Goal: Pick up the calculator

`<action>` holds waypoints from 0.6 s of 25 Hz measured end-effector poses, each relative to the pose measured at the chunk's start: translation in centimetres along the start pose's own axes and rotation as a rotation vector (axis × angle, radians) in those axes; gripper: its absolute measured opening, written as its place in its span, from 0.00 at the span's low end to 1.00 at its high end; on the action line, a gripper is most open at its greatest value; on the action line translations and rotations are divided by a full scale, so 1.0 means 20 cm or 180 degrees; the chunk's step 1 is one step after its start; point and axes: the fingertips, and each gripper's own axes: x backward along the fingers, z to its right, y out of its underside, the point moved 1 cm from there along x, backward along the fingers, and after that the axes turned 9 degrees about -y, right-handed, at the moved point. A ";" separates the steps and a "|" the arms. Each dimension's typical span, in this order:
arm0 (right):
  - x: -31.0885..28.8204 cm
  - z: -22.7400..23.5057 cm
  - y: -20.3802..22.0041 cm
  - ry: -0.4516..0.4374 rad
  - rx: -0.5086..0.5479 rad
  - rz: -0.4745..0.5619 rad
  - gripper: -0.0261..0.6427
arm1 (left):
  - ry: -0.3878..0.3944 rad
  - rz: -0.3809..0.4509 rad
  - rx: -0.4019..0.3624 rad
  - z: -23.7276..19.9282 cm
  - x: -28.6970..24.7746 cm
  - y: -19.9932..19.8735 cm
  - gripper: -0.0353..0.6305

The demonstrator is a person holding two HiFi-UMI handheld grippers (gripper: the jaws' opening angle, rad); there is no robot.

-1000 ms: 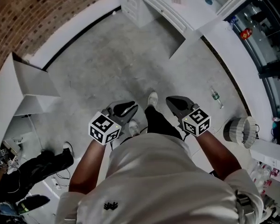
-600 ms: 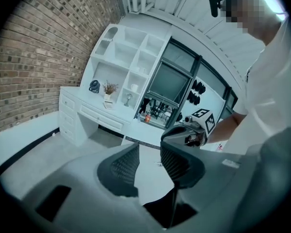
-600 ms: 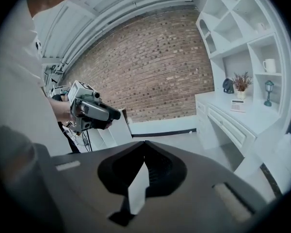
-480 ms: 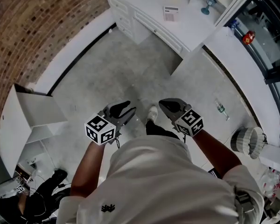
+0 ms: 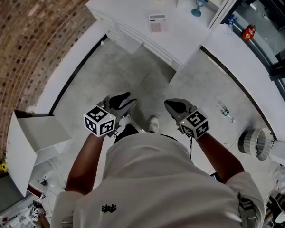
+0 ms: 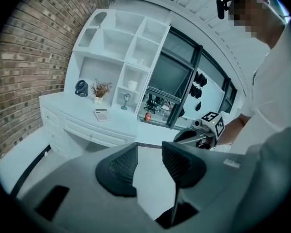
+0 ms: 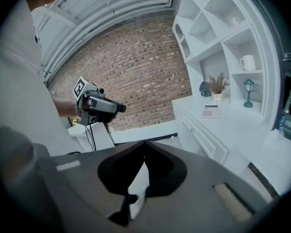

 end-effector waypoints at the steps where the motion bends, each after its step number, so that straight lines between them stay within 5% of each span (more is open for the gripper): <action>1: 0.02 0.05 -0.01 0.0064 -0.0037 0.0040 0.06 | 0.0038 -0.0022 -0.0032 -0.02 -0.05 -0.03 0.29; 15: 0.19 0.60 -0.06 0.1070 -0.0537 0.0276 0.06 | 0.0619 -0.0170 -0.0395 -0.52 -0.71 -0.49 0.29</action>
